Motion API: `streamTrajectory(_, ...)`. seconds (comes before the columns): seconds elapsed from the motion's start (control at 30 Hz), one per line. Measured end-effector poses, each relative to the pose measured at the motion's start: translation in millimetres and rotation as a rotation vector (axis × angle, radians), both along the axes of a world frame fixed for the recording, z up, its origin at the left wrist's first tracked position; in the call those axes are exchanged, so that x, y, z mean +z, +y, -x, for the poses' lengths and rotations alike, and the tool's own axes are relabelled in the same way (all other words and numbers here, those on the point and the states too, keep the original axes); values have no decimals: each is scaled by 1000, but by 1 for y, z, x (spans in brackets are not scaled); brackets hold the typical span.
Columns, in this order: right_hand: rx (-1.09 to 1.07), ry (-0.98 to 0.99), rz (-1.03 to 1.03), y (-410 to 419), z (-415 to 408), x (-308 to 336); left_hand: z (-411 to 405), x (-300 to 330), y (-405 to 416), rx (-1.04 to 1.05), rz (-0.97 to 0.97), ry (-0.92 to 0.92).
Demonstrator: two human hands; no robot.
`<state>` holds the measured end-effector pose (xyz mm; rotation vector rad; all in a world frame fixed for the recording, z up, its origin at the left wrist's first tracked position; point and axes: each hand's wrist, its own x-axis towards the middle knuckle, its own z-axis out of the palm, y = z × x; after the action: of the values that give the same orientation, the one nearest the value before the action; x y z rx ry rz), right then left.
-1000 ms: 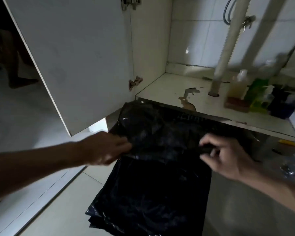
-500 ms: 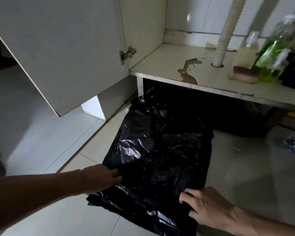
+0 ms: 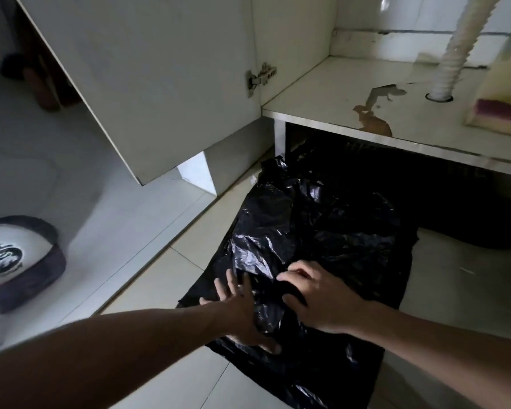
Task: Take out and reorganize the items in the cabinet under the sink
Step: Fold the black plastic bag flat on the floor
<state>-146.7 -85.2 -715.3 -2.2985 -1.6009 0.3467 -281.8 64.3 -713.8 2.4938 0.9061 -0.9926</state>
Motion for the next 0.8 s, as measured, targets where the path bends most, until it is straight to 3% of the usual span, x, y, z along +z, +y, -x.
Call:
streamTrajectory(0.13, -86, -67, 329, 10, -1, -51, -10, -14, -3, -7, 26, 71)
streamTrajectory(0.37, -472, -75, 317, 10, -80, -82, -13, -36, 8, 97, 16, 14)
streamTrajectory(0.53, -683, 26, 422, 17, -172, -68, -21, -21, 5, 51, 34, 156)
streamTrajectory(0.63, -670, -75, 459, 31, -175, -58, -18, -19, 6, 37, 36, 169)
streamTrajectory(0.7, -592, -203, 276, 39, -150, -57, -13, -25, 12, 24, 56, 133)
streamTrajectory(0.8, -246, -269, -14, 42, -83, -61, -7, -31, 16, -3, 69, 80)
